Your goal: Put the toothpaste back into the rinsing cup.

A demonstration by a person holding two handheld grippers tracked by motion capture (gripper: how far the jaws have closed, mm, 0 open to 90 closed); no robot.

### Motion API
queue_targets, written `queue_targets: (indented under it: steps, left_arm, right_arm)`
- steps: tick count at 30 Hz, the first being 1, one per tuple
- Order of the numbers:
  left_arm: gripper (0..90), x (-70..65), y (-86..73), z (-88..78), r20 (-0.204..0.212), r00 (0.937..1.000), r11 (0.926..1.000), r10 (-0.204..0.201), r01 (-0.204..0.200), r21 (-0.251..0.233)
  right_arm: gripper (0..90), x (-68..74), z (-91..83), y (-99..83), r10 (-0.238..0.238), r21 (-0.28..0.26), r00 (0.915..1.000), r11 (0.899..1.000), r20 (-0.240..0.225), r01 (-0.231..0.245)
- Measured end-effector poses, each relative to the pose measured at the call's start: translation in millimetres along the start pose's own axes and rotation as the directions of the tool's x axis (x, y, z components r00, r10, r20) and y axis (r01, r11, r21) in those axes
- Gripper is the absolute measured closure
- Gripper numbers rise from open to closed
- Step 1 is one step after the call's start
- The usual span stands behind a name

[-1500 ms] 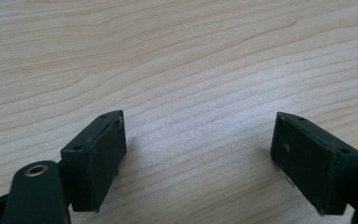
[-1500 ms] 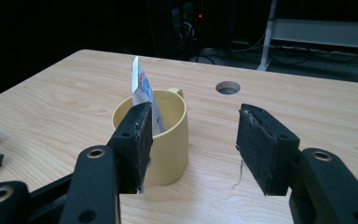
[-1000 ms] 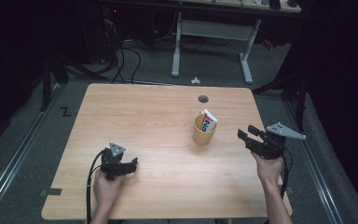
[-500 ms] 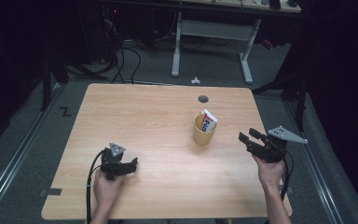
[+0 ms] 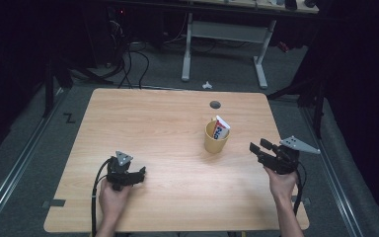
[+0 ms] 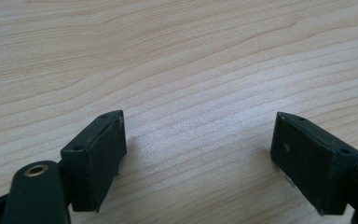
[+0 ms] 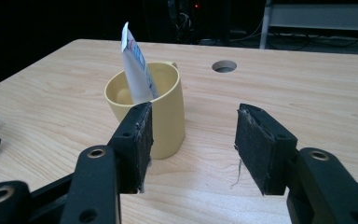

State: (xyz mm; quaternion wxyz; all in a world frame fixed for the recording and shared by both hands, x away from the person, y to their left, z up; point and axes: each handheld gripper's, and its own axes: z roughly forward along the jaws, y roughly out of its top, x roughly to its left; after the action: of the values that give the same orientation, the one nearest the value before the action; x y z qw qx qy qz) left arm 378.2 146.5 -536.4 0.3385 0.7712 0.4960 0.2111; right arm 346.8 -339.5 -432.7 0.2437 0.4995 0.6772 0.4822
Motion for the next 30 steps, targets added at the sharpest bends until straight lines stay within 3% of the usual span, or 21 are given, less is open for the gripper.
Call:
queue_targets:
  steps: [30]
  left_arm:
    - [18.5, -0.1, 0.0, 0.0, 0.0, 1.0, 1.0, -0.001, 0.001, 0.0]
  right_arm:
    - [48.7, -0.4, 12.7, -18.9, -0.004, 0.057, 0.9996, 0.998, 0.027, 0.003]
